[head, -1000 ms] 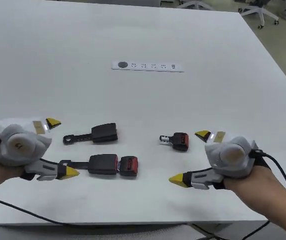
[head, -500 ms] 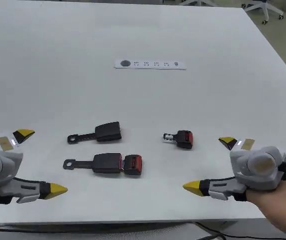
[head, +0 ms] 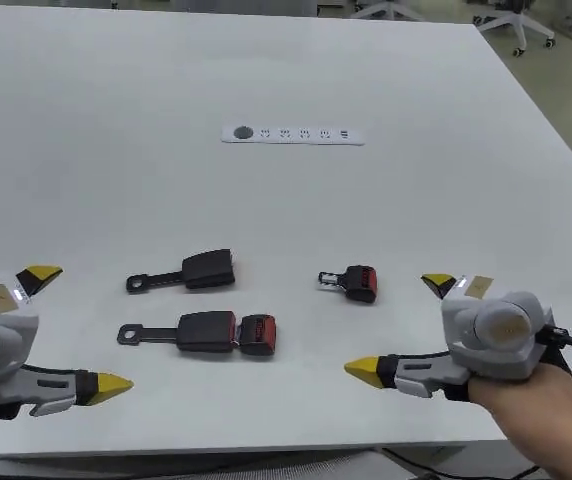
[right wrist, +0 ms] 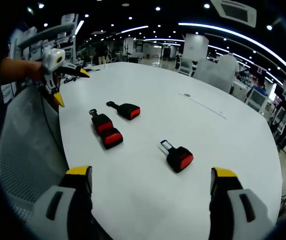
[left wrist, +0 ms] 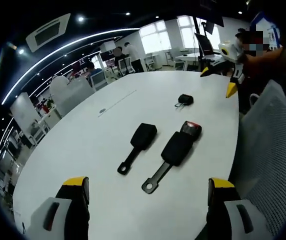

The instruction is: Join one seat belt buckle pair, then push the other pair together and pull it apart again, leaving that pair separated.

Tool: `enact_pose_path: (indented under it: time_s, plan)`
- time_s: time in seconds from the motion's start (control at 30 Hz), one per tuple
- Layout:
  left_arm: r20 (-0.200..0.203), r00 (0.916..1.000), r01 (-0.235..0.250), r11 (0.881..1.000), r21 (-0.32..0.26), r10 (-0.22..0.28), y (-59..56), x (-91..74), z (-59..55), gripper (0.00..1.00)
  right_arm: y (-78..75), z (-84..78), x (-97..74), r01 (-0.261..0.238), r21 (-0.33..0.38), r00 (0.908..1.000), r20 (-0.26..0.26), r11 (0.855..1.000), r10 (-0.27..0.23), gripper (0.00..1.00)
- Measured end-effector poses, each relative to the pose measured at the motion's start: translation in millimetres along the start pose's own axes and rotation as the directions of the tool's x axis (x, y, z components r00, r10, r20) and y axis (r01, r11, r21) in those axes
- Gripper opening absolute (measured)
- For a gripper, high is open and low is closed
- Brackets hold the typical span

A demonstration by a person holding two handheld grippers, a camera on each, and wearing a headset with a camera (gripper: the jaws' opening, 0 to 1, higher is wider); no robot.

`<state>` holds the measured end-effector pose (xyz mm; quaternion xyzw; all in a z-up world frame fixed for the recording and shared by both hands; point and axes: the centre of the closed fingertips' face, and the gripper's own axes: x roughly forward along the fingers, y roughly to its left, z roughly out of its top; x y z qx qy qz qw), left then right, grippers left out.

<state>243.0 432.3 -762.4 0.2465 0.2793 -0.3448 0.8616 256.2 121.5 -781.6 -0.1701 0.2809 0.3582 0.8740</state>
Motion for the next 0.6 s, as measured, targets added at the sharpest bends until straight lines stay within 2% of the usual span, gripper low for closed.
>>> enact_pose_path:
  time_s: [0.2,0.37,0.53,0.6]
  plan:
    - [0.002,1.0000,-0.004,1.000,0.001,0.004,-5.7,-2.3,-3.1,1.00,1.0,-2.1,-1.6,0.002,-0.011,1.0000,-0.008,1.000,-0.003,1.00]
    - [-0.004,0.9999,-0.010,1.000,0.000,0.010,-3.6,-1.3,-9.1,1.00,-9.9,-3.4,-7.2,0.031,0.032,0.9995,0.000,0.999,-0.031,1.00]
    - [0.010,0.9995,-0.028,1.000,-0.013,0.028,1.2,-2.7,-5.6,1.00,-10.7,-9.1,-8.5,0.029,0.005,0.9994,-0.021,1.000,-0.029,1.00]
    - [0.012,0.9996,-0.027,1.000,-0.013,0.027,0.6,-3.4,-4.5,1.00,-12.0,-12.1,-8.7,0.031,0.019,0.9991,-0.029,0.999,-0.030,1.00]
